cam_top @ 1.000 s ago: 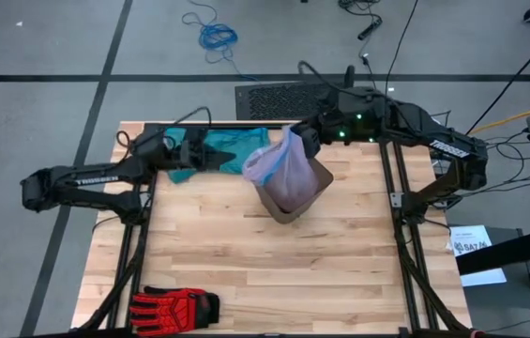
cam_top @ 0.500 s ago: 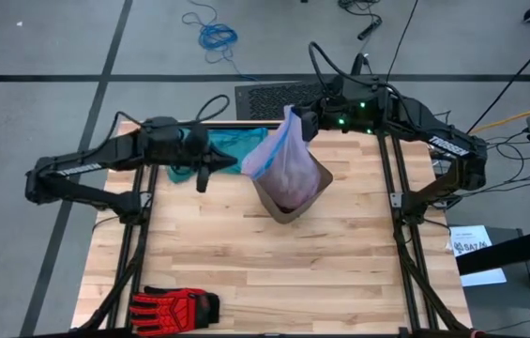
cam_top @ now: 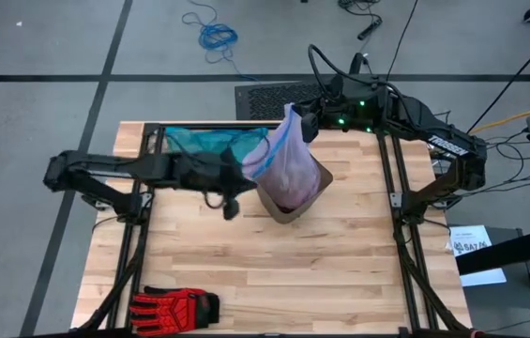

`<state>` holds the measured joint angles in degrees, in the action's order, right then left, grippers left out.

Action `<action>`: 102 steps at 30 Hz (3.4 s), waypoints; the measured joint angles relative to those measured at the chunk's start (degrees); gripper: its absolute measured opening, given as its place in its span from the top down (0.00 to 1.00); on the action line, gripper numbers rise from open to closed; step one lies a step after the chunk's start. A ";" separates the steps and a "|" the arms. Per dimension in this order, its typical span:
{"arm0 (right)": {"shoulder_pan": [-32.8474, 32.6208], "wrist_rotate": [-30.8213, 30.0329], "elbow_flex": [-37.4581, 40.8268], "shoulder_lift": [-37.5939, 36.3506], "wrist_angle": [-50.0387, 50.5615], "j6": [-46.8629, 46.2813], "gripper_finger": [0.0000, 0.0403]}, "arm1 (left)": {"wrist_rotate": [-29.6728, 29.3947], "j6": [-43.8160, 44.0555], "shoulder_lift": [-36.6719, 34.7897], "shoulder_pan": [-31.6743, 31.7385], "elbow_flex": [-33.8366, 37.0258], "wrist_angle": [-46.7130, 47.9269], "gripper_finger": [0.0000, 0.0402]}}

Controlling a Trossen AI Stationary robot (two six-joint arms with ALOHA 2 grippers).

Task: Place trash/remove bag and relplace
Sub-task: Remove the pink trash bag from the trash bin

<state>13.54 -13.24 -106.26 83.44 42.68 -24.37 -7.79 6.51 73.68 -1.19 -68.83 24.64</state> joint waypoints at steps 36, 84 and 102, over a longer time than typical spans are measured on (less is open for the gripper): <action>-0.04 9.16 0.02 -0.09 3.03 7.55 1.00 | -15.06 11.63 9.29 -2.34 -3.65 2.39 0.47; 27.05 47.11 1.85 16.77 17.18 -3.63 0.52 | -1.32 -5.45 -0.17 -1.84 -32.93 36.23 1.00; 37.49 63.27 7.79 20.48 27.57 2.00 0.54 | -1.35 -5.40 -1.80 -1.84 -32.97 38.03 1.00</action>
<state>51.03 50.03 -98.47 103.92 70.25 -22.36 -9.15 1.10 71.88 -3.03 -101.80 62.67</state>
